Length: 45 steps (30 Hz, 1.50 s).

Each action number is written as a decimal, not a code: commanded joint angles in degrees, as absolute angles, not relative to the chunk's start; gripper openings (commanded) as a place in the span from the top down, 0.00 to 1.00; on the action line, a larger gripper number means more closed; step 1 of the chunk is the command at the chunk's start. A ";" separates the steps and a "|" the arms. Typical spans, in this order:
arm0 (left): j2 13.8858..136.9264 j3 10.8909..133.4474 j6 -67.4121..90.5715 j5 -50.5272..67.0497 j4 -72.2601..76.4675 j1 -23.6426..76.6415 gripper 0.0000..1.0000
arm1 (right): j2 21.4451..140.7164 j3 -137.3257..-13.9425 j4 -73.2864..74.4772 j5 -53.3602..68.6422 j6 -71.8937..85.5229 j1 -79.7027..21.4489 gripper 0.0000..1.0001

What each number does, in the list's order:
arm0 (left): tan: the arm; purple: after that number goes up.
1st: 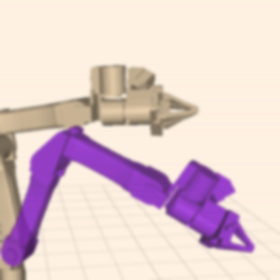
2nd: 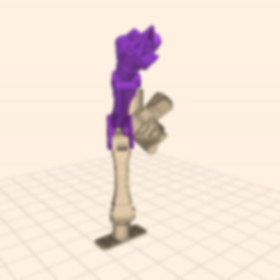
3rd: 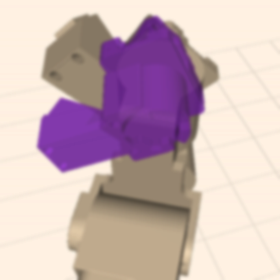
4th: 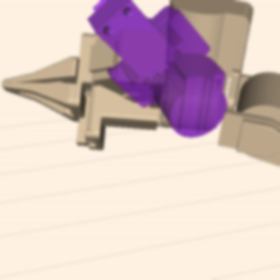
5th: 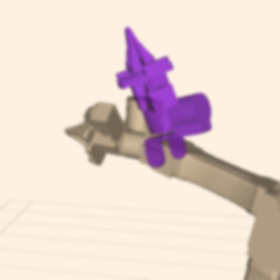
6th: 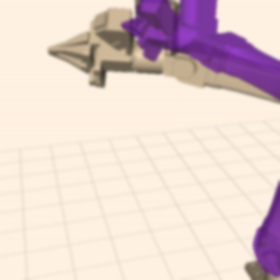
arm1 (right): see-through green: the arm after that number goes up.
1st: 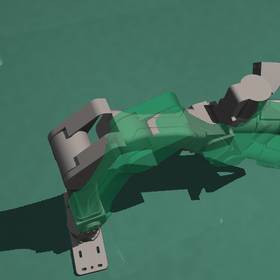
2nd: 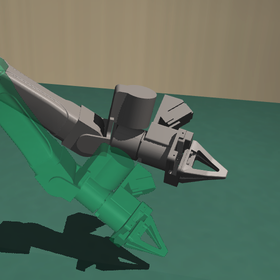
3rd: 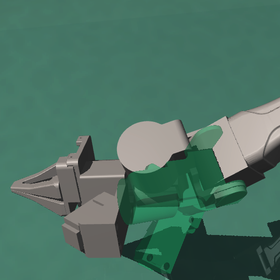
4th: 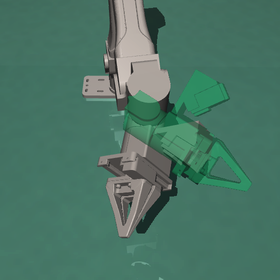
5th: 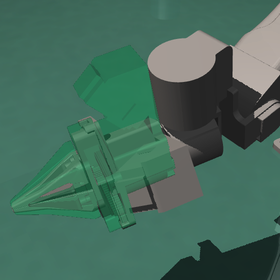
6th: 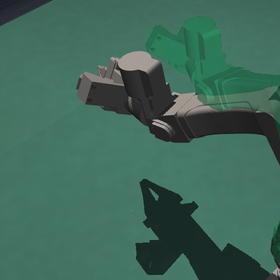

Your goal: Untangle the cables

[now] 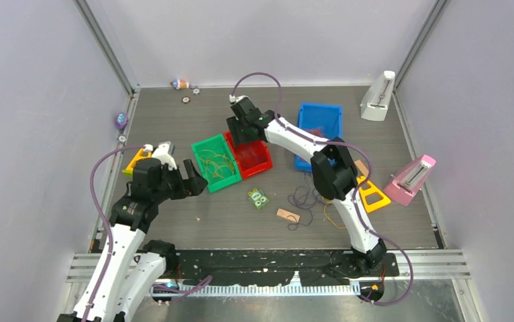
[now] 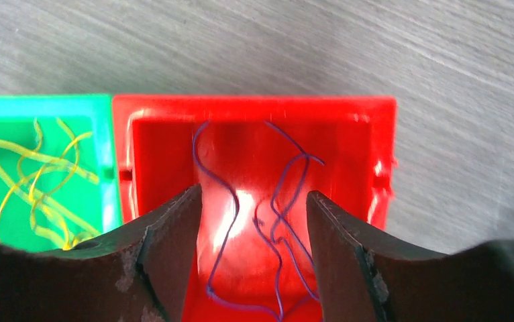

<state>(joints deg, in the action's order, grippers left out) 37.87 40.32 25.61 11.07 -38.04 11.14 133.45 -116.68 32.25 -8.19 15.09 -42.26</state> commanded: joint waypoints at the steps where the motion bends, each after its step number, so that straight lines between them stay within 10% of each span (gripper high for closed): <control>1: 37.41 40.64 25.78 11.52 -36.66 11.29 0.15 | 121.28 -110.58 28.20 -7.27 14.11 -42.50 0.35; 21: 41.96 27.82 34.81 16.29 -19.71 16.55 0.20 | 89.93 -63.18 14.66 -3.96 18.42 -43.44 0.25; 45: 72.54 34.20 35.61 19.39 7.39 15.03 0.22 | 107.31 -79.44 14.73 -3.15 16.29 -37.64 0.22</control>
